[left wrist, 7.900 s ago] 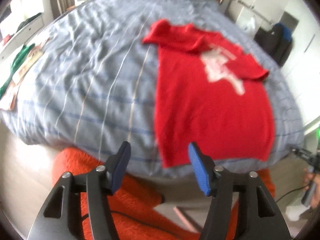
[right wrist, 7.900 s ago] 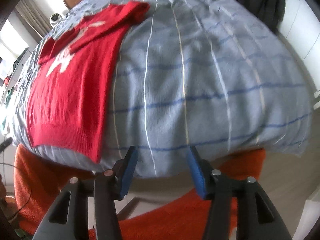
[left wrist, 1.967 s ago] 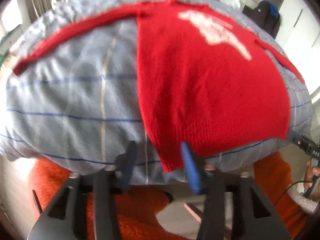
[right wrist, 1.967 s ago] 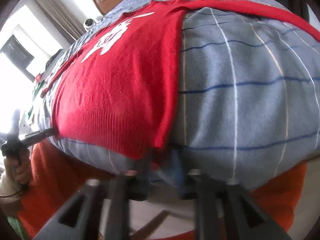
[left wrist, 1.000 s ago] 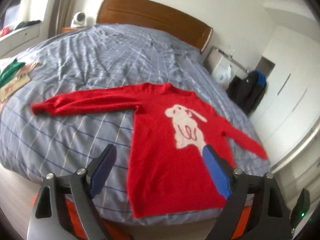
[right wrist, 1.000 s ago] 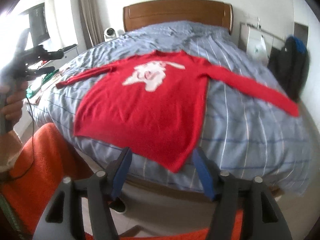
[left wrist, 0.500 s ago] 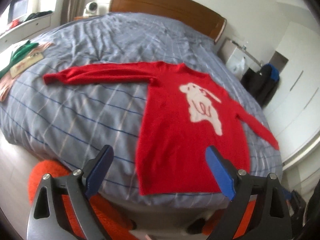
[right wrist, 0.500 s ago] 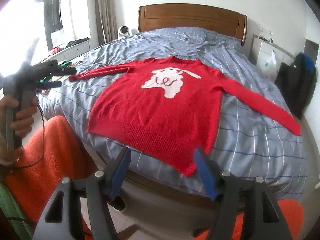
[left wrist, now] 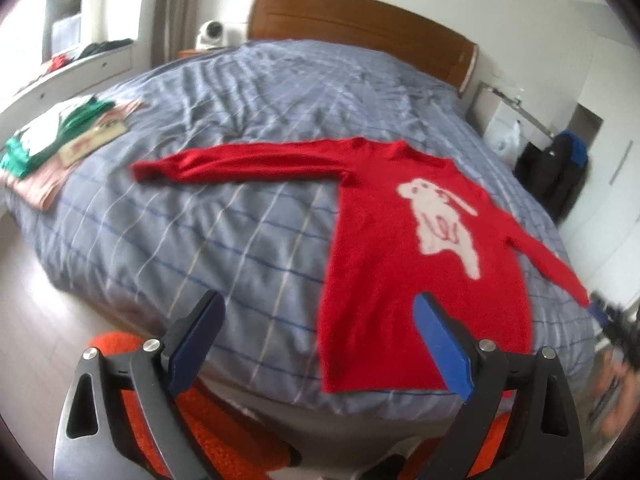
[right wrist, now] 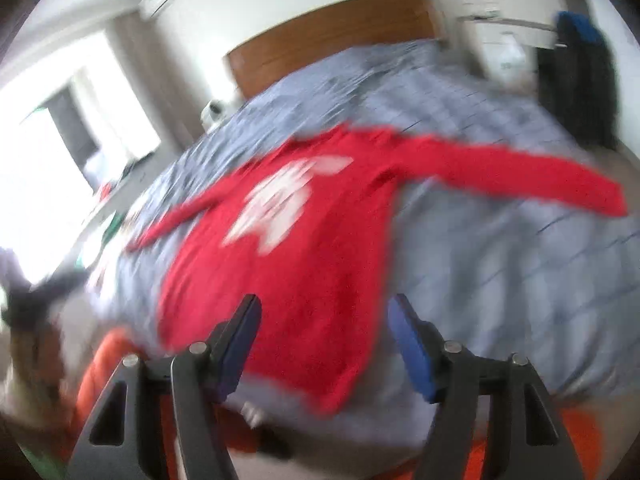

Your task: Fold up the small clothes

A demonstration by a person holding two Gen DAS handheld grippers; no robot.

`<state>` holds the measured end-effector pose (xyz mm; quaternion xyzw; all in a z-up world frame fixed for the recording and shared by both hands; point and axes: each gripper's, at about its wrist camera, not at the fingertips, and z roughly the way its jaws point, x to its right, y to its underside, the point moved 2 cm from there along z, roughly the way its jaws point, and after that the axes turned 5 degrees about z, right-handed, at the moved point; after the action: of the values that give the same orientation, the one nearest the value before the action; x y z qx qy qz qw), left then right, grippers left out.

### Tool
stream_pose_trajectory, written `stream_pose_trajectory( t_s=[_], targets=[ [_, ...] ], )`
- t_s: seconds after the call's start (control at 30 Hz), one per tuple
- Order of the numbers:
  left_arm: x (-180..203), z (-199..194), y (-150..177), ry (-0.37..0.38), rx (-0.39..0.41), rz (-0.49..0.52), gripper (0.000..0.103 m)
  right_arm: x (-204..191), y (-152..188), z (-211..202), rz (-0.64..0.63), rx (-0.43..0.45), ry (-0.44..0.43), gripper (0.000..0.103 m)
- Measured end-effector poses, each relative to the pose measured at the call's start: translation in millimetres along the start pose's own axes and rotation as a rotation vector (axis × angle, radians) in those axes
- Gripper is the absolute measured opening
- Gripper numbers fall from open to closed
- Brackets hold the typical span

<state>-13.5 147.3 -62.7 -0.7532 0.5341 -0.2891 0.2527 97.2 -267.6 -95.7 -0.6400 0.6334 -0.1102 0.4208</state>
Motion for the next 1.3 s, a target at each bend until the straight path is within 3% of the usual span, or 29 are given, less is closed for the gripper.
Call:
stream_pose_trajectory(
  t_s=[0.1, 0.17, 0.27, 0.47, 0.63, 0.67, 0.7, 0.77, 0.8, 0.83, 0.93, 1.1, 1.2, 1.3],
  targets=[
    [-4, 1, 5, -0.023, -0.005, -0.011, 0.096, 107, -41, -2, 0.357, 0.095, 0.044, 0.066],
    [-4, 3, 7, -0.037, -0.009, -0.004, 0.096, 174, -43, -2, 0.629, 0.140, 0.045, 0.066],
    [1, 8, 7, -0.053, -0.017, 0.023, 0.096, 230, -34, 3, 0.845, 0.187, 0.042, 0.065],
    [17, 32, 5, -0.078, -0.038, 0.122, 0.096, 257, -44, 23, 0.937, 0.250, -0.017, 0.062],
    [28, 52, 5, -0.081, -0.035, 0.185, 0.096, 259, -59, 40, 0.915, 0.216, 0.069, 0.045],
    [30, 57, 5, -0.085, -0.039, 0.196, 0.096, 256, -63, 43, 0.888, 0.197, 0.100, 0.039],
    [31, 64, 5, -0.101, -0.047, 0.208, 0.096, 253, -66, 48, 0.860, 0.173, 0.130, 0.024],
    [31, 71, 8, -0.130, -0.057, 0.219, 0.096, 251, -73, 59, 0.826, 0.123, 0.168, 0.004],
    [29, 74, 10, -0.141, -0.054, 0.222, 0.096, 248, -78, 60, 0.811, 0.116, 0.194, 0.004],
    [27, 74, 12, -0.145, -0.047, 0.220, 0.096, 235, -90, 58, 0.760, 0.119, 0.235, 0.004],
    [20, 77, 19, -0.146, -0.051, 0.205, 0.096, 189, -132, 58, 0.603, 0.139, 0.221, 0.004],
    [12, 76, 17, -0.124, -0.044, 0.177, 0.096, 34, -209, 77, 0.270, 0.139, 0.057, 0.004],
    [7, 73, 14, -0.131, -0.025, 0.167, 0.096, -69, -226, 108, 0.094, 0.093, -0.056, 0.004],
    [1, 70, 15, -0.124, -0.022, 0.136, 0.096, -150, -214, 148, -0.029, 0.027, -0.125, 0.004]
  ],
)
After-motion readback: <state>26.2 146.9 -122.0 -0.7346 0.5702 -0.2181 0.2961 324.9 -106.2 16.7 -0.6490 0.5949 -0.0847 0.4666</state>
